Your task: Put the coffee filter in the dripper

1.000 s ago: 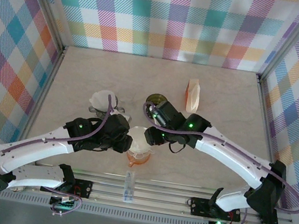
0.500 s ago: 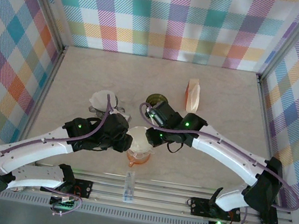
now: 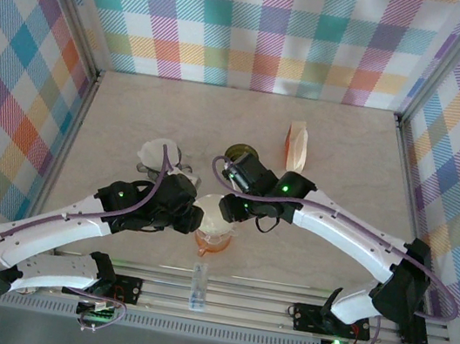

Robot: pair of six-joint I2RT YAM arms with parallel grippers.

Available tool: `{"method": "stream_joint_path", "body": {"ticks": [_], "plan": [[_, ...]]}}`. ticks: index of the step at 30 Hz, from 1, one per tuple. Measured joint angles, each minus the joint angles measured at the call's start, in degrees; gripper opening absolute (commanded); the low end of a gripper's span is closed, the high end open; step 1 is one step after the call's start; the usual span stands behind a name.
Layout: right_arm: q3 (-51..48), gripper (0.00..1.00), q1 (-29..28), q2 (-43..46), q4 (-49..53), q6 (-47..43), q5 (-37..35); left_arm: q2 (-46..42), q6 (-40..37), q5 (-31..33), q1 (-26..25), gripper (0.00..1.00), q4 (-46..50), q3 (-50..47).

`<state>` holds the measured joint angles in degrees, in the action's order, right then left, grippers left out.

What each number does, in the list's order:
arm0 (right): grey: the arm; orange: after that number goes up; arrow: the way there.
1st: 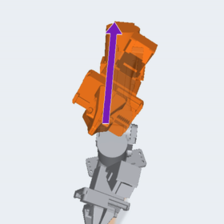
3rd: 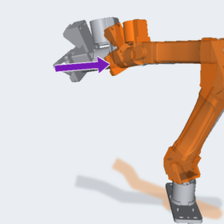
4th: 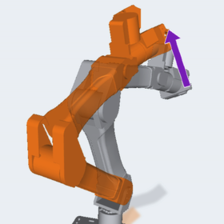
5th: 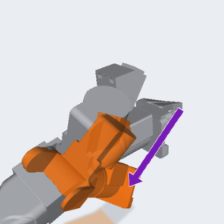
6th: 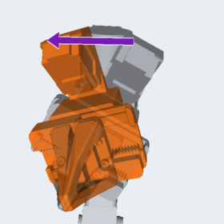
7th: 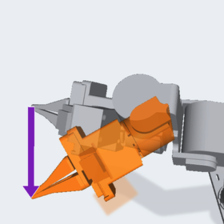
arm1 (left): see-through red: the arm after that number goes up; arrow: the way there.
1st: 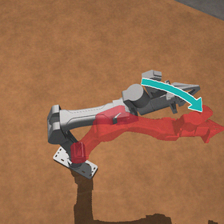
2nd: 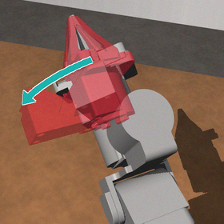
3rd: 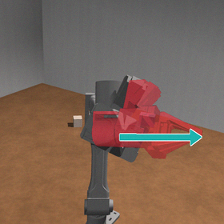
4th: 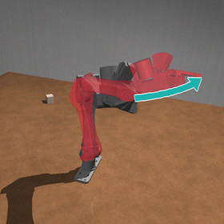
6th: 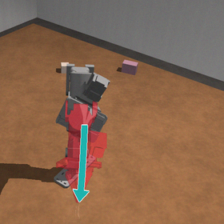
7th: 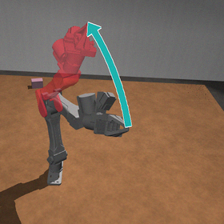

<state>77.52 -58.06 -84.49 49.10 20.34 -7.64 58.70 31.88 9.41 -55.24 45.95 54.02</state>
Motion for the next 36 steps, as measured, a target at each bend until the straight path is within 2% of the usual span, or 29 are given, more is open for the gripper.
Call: {"method": "stream_joint_path", "body": {"ticks": [5, 24, 32, 36], "plan": [[0.0, 0.28, 0.0, 0.0, 0.0, 0.1, -0.5, 0.0, 0.0, -0.5, 0.3, 0.43, -0.1, -0.3], [0.9, 0.2, -1.3, 0.0, 1.2, 0.1, -2.4, 0.0, 0.0, -1.1, 0.7, 0.43, -1.2, -0.6], [0.9, 0.01, -1.9, 0.0, 1.5, -0.1, -2.4, 0.0, 0.0, -1.5, 0.7, 0.43, -1.4, -1.0], [1.0, 0.0, -2.4, -0.2, 1.7, 0.0, -2.8, -0.1, 0.2, -1.7, 0.7, 0.47, -1.9, -1.2]]}}
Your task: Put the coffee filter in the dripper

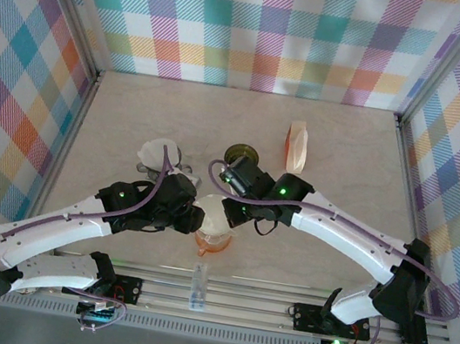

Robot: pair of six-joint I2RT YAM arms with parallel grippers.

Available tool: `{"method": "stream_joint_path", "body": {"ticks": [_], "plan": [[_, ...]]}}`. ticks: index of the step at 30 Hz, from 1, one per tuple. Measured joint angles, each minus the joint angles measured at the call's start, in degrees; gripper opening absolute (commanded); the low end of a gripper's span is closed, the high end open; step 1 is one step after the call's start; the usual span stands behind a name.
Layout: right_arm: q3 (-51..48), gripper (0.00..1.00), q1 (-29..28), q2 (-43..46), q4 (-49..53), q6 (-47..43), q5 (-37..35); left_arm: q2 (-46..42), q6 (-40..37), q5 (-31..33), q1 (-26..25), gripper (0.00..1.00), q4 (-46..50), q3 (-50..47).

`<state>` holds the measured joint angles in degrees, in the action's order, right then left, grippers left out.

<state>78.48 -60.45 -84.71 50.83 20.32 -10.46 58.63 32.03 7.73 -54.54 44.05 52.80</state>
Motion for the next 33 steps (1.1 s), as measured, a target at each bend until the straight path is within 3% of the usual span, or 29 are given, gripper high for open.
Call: {"method": "stream_joint_path", "body": {"ticks": [13, 19, 25, 27, 30, 33], "plan": [[0.6, 0.0, -0.8, -1.5, 0.9, 0.0, -1.1, -5.0, 1.4, -2.8, 1.6, 0.61, -3.4, -1.8], [0.6, 0.0, -1.0, -1.5, 0.9, 0.0, -1.1, -4.3, 1.6, -2.7, 2.8, 0.44, -3.7, -2.1], [0.6, 0.0, -1.0, -1.5, 0.9, 0.0, -1.1, -3.8, 1.6, -2.8, 3.4, 0.35, -3.6, -2.9], [0.7, 0.14, -1.0, -1.5, 0.9, 0.1, -1.1, -3.7, 1.6, -3.2, 3.4, 0.34, -3.6, -2.9], [1.0, 0.53, -1.0, -1.5, 1.0, 0.4, -1.1, -3.7, 1.6, -3.4, 3.4, 0.34, -3.6, -2.9], [2.0, 0.63, -1.0, -1.5, 1.1, 0.5, -1.1, -3.7, 1.6, -3.5, 3.4, 0.35, -3.5, -2.9]]}}
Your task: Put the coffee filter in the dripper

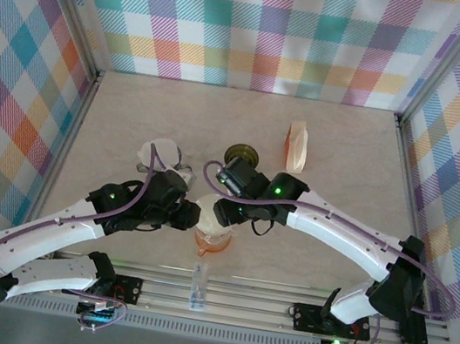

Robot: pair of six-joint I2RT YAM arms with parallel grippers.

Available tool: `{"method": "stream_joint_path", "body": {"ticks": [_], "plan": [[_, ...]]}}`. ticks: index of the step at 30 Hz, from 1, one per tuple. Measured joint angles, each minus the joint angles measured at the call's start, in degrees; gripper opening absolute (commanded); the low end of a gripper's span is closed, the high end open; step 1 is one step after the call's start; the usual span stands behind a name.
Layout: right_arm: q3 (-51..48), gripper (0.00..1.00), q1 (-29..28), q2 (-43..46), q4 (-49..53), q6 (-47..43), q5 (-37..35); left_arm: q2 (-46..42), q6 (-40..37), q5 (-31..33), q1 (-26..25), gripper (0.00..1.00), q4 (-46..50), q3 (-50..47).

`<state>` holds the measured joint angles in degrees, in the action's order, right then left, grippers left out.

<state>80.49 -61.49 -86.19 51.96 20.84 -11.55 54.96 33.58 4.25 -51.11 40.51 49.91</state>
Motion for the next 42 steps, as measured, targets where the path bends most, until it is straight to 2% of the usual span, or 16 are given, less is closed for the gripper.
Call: {"method": "stream_joint_path", "body": {"ticks": [4, 11, 18, 36, 39, 42], "plan": [[0.7, 0.69, 0.2, 0.0, 0.0, 1.0, 0.1, 0.0, 0.0, -0.2, 0.0, 0.37, 0.0, 0.0], [1.1, 0.73, 2.3, -3.5, -0.4, 1.0, 2.4, 0.0, 0.0, -0.3, 0.0, 0.37, 0.0, 0.0], [1.0, 0.75, 3.0, -8.2, -1.0, 1.0, 3.3, 0.0, 0.0, -0.4, 0.0, 0.37, 0.0, 0.0], [-1.2, 0.76, 3.0, -12.3, -3.2, 1.5, 3.6, 0.0, 0.0, -0.8, 0.0, 0.37, -0.4, -0.8], [-1.3, 0.76, 3.0, -12.3, -3.3, 1.8, 3.7, 0.0, 0.1, -0.8, 0.0, 0.4, -0.6, -1.0], [-1.6, 0.76, 3.0, -12.3, -3.6, 2.3, 3.7, -0.7, 0.3, -0.7, 0.0, 0.5, -0.7, -1.4]]}}
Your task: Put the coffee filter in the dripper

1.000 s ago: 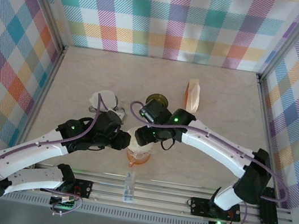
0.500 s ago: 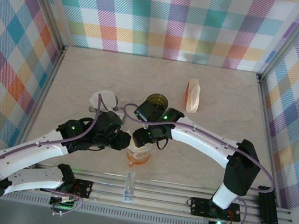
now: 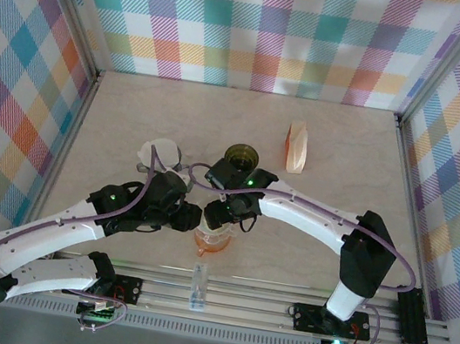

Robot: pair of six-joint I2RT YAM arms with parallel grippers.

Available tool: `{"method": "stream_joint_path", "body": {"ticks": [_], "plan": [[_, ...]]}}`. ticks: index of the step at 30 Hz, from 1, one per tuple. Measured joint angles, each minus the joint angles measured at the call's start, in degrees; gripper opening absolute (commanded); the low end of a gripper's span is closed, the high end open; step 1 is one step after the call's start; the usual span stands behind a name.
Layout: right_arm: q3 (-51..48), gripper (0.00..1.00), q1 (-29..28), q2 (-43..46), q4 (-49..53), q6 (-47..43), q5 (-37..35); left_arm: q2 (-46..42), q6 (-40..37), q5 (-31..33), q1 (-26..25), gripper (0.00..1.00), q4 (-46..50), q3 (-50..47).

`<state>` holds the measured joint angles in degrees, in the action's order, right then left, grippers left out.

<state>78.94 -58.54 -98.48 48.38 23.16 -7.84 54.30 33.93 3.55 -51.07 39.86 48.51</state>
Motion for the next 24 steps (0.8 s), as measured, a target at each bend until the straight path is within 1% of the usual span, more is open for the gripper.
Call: {"method": "stream_joint_path", "body": {"ticks": [3, 7, 11, 13, 14, 16, 20, 24], "plan": [[-0.2, 0.76, 0.0, 0.1, -0.2, 0.2, 0.0, -2.2, 0.4, 0.5, 0.0, 0.57, 0.0, -1.3], [-0.3, 0.76, 0.0, 0.2, -0.8, 0.4, 0.0, -4.7, 1.0, 0.9, 0.3, 0.61, -0.7, -2.3], [-0.3, 0.76, 0.0, 0.2, -1.0, 0.4, 0.0, -4.9, 1.2, 1.3, 0.7, 0.68, -2.8, -2.5], [-0.3, 0.76, 0.0, 0.2, -1.0, 0.4, 0.0, -4.6, 1.2, 1.6, 0.9, 0.68, -3.4, -2.6], [-0.3, 0.76, 0.0, 0.2, -1.0, 0.4, 0.0, -4.3, 1.2, 1.7, 1.0, 0.68, -3.8, -2.6], [-0.3, 0.76, 0.0, 0.2, -1.0, 0.4, 0.0, -3.7, 1.3, 1.9, 1.1, 0.62, -4.3, -2.6], [-0.4, 0.76, 0.0, 0.2, -1.0, 0.4, 0.0, -2.0, 1.7, 2.4, 1.5, 0.46, -4.3, -2.6], [-0.5, 0.76, 0.0, 0.3, -1.2, 0.4, 0.0, -1.5, 1.6, 2.5, 1.7, 0.39, -4.3, -2.6]]}}
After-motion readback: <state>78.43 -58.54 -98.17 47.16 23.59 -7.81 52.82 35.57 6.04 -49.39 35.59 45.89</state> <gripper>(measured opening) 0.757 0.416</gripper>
